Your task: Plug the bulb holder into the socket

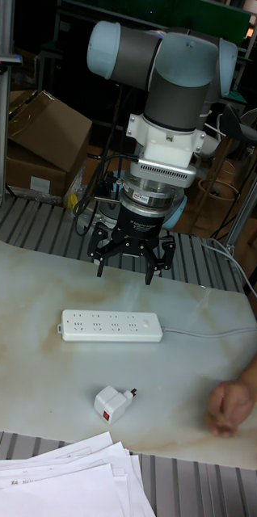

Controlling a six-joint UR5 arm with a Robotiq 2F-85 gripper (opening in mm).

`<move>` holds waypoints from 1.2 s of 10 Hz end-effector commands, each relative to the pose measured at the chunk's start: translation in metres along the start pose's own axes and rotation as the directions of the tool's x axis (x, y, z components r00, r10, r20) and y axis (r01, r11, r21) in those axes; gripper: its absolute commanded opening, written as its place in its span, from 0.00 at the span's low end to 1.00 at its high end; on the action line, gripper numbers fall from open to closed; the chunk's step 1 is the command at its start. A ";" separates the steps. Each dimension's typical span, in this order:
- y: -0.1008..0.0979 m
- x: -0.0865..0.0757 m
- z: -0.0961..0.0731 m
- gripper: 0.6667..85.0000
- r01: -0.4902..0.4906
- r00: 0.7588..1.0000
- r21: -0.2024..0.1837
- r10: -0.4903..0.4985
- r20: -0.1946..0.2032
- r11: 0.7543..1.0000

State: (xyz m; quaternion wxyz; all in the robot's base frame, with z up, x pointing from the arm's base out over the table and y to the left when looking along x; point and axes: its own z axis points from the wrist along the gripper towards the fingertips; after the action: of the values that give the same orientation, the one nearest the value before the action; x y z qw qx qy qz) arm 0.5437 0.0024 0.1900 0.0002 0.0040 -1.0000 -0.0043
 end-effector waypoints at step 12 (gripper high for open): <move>0.035 0.012 -0.002 0.01 0.003 0.999 -0.076 -0.006 -0.042 0.997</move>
State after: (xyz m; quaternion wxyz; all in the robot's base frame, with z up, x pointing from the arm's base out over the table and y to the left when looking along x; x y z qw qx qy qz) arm 0.5342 0.0367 0.1876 0.0156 -0.0042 -0.9986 -0.0501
